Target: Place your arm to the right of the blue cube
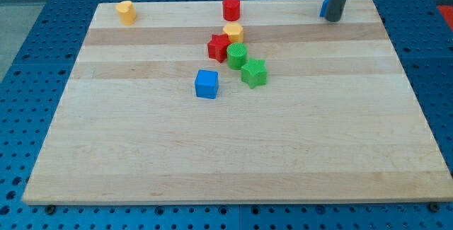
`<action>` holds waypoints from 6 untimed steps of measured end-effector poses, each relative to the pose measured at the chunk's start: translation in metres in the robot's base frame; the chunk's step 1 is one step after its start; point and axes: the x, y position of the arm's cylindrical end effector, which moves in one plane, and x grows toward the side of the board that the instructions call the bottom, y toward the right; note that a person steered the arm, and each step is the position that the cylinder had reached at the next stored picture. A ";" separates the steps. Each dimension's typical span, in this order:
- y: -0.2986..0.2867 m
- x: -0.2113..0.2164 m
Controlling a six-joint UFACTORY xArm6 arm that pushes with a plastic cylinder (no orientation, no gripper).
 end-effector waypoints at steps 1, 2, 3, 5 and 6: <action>0.000 0.020; 0.000 0.078; -0.005 0.144; -0.087 0.196; -0.147 0.194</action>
